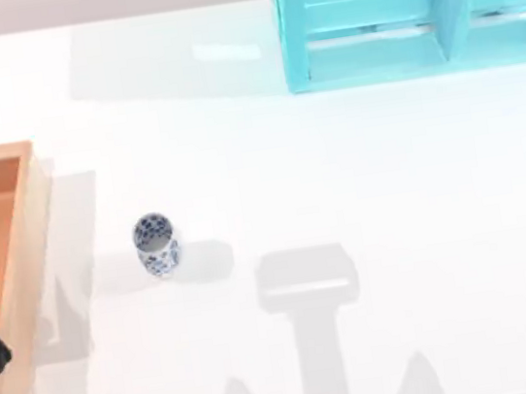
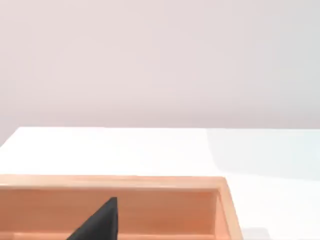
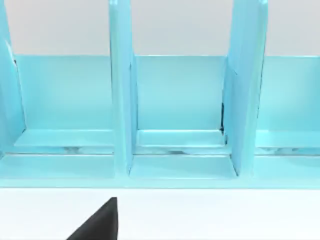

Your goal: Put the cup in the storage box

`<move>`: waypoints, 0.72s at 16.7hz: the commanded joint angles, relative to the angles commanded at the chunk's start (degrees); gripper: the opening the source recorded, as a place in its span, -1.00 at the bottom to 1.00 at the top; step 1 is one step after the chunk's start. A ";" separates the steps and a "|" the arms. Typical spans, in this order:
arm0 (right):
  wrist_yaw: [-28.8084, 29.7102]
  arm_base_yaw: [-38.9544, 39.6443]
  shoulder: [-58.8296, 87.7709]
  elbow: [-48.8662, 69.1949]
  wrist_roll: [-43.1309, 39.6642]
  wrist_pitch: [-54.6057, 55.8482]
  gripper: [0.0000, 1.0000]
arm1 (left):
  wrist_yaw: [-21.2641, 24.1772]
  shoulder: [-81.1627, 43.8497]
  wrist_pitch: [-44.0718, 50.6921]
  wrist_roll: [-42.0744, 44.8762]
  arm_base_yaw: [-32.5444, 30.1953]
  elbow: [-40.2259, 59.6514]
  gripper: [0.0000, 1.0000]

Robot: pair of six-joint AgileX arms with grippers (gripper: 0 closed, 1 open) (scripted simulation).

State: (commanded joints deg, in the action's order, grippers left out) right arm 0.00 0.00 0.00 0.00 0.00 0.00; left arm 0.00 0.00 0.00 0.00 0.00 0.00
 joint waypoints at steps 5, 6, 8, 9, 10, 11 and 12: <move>0.00 0.00 0.00 0.00 0.00 0.00 1.00 | -0.44 -3.41 2.95 -0.35 -0.37 1.54 1.00; 0.00 0.00 0.00 0.00 0.00 0.00 1.00 | -0.74 -5.71 4.82 -0.62 -0.62 2.66 1.00; 0.00 0.00 0.00 0.00 0.00 0.00 1.00 | -1.48 -11.92 9.61 -1.49 -1.30 5.91 1.00; 0.00 0.00 0.00 0.00 0.00 0.00 1.00 | -1.89 -15.70 12.44 -2.11 -1.75 8.09 1.00; 0.00 0.00 0.00 0.00 0.00 0.00 1.00 | -2.30 -19.79 15.45 -2.82 -2.28 10.60 1.00; 0.00 0.00 0.00 0.00 0.00 0.00 1.00 | -2.70 -24.13 18.61 -3.64 -2.89 13.44 1.00; 0.00 0.00 0.00 0.00 0.00 0.00 1.00 | -3.07 -28.68 21.87 -4.56 -3.58 16.59 1.00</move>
State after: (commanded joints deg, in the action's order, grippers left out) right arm 0.00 0.00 0.00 0.00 0.00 0.00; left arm -3.07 -28.68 21.87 -4.56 -3.58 16.59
